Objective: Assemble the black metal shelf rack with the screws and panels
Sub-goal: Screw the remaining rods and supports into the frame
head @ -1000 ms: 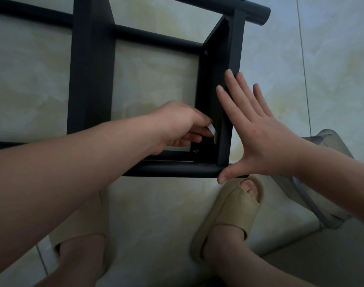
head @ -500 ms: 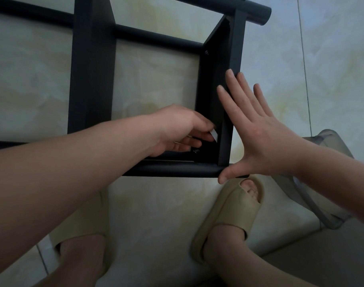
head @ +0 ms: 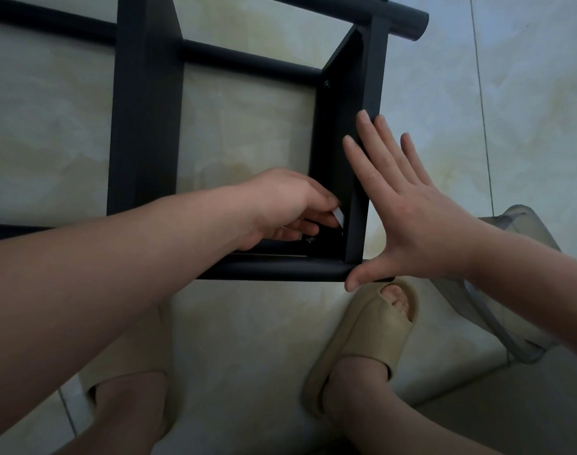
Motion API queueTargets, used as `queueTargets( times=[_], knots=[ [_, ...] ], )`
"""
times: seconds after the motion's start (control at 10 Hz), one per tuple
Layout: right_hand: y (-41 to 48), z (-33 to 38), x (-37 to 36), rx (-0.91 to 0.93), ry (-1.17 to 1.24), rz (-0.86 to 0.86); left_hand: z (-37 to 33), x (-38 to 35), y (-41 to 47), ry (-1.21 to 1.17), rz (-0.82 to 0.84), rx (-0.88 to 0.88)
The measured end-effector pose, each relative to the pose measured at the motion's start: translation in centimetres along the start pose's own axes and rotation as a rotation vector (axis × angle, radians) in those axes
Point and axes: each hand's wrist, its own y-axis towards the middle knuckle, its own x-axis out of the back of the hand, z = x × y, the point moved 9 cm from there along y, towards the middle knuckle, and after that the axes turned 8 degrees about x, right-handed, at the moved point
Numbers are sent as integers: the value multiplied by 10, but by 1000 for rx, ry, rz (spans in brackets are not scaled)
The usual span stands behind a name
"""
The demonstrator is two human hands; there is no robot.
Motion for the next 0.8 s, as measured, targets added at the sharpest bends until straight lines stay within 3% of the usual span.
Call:
queueTargets(
  times=[0.4, 0.8],
  knots=[
    [0, -1, 0, -1, 0, -3, -3, -4, 4, 25, 51, -37],
    [1, -1, 0, -8, 9, 11, -19, -4, -6, 284, 54, -186]
  ],
)
